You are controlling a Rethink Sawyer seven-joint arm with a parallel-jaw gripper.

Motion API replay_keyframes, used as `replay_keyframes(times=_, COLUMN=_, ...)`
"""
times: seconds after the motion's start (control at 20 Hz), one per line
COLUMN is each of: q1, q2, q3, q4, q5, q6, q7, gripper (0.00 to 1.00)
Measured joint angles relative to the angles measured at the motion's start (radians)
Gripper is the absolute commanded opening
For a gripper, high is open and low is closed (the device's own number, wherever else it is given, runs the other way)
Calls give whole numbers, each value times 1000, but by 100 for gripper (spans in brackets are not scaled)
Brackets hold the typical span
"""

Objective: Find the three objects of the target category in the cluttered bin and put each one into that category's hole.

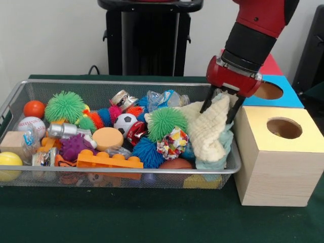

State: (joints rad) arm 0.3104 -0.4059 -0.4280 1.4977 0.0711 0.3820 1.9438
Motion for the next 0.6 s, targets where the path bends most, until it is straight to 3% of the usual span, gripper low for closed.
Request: replay_keyframes(times=0.6, q1=-12, q2=-13, q3=7, q4=-48, q5=-37, q6=8, q7=0, gripper=100)
